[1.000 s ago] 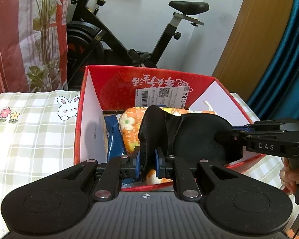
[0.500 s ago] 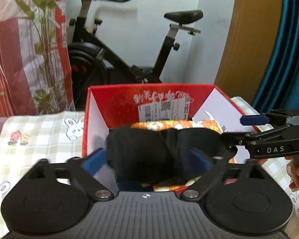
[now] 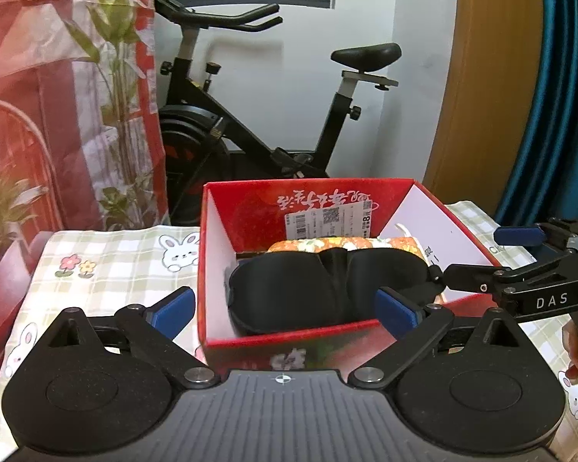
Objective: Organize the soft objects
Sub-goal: 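Move both tools back down to the pink knit towel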
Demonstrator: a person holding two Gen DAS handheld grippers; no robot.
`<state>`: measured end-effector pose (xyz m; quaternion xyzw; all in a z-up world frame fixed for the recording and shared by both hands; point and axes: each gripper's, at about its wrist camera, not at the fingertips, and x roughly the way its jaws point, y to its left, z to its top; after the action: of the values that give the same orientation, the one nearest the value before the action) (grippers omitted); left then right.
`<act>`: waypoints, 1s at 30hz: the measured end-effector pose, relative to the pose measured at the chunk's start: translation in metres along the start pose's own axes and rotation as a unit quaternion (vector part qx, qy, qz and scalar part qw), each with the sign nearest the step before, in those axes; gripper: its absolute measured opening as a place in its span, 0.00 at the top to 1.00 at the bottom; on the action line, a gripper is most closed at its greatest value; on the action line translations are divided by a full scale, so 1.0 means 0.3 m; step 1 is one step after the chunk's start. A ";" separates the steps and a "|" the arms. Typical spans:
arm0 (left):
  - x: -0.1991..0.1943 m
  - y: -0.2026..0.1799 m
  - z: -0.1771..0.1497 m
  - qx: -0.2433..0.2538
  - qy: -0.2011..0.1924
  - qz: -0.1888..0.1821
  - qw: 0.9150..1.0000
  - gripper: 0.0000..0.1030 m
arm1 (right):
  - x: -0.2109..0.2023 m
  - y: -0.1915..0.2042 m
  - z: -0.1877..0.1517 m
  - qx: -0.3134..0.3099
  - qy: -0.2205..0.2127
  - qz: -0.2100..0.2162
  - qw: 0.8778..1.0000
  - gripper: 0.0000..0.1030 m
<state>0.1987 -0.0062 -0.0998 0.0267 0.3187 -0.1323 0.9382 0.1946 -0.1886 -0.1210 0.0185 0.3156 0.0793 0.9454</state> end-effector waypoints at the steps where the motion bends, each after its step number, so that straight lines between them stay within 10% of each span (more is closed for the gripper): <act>1: -0.012 -0.003 -0.008 -0.001 -0.001 0.002 1.000 0.02 | -0.011 0.004 -0.008 0.002 -0.002 -0.001 1.000 0.00; 30: -0.189 -0.029 -0.330 -0.036 0.000 0.039 0.999 0.00 | -0.200 0.005 -0.327 0.072 -0.039 0.012 0.997 0.00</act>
<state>0.0947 0.0117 -0.1438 0.0051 0.3217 -0.0836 0.9431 0.0884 -0.1982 -0.1637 0.0931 0.2833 0.0673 0.9521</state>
